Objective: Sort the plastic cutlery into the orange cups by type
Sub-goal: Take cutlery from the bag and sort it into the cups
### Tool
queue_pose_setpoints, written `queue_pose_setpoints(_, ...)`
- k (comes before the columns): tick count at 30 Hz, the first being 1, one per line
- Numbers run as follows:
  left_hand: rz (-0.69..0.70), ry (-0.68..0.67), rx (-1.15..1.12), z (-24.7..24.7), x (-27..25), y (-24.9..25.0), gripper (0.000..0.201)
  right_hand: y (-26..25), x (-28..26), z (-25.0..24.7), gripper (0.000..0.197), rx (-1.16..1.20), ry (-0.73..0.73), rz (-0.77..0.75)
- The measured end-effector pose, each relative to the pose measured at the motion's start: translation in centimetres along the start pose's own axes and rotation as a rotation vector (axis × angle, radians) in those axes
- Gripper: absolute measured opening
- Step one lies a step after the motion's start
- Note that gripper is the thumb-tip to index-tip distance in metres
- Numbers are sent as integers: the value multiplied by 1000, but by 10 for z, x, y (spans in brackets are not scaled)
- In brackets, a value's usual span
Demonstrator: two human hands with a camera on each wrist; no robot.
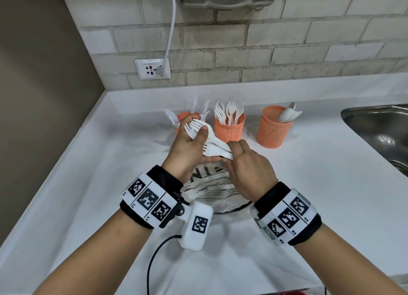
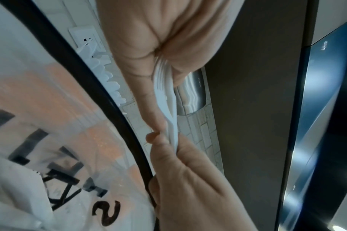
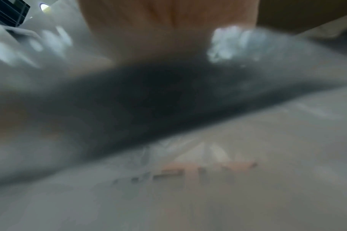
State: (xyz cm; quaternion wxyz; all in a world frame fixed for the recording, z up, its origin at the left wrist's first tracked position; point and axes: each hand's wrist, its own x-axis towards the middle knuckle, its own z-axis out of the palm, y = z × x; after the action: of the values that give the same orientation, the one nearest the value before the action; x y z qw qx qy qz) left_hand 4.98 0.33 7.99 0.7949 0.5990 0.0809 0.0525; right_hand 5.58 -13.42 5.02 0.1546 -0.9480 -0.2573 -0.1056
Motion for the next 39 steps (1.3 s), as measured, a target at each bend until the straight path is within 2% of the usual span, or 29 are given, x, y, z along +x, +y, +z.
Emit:
queue_pose_setpoints(5,-167,-32,-196,-2,0,8,21,6,-2,-5,42,34,-68,13)
queue_pose_setpoints(7,-188,-66,-179,-3,-1,12,16,6,0,-4,44,40,-64,33)
queue_pose_setpoints(9,-148,-87,-87,-4,-1,13,14,5,1,-4,47,65,-41,56)
queue_pose_setpoints(12,-72,-55,-28,-4,-1,11,21,3,2,-1,45,146,-23,56)
queue_pose_setpoints(18,-59,-3,40,-11,5,14,25,14,4,-2,51,402,15,99)
queue_pose_setpoints(22,-16,26,15,-22,13,32,29,32,0,-5,53,406,76,162)
queue_pose_setpoints(25,27,82,-37,-24,24,53,28,46,-3,-5,28,419,-16,187)
queue_pose_setpoints(26,53,107,-41,-23,29,59,26,48,-4,-5,27,449,-73,158)
queue_pose_setpoints(27,82,127,-33,-20,35,64,24,50,-4,-4,35,475,-114,109)
queue_pose_setpoints(28,113,146,-6,-16,42,67,23,51,-4,-3,41,490,-146,65)
queue_pose_setpoints(32,181,162,226,10,68,68,30,53,1,0,31,369,-283,33)
queue_pose_setpoints(39,298,66,625,46,103,49,26,55,6,4,50,237,-373,100)
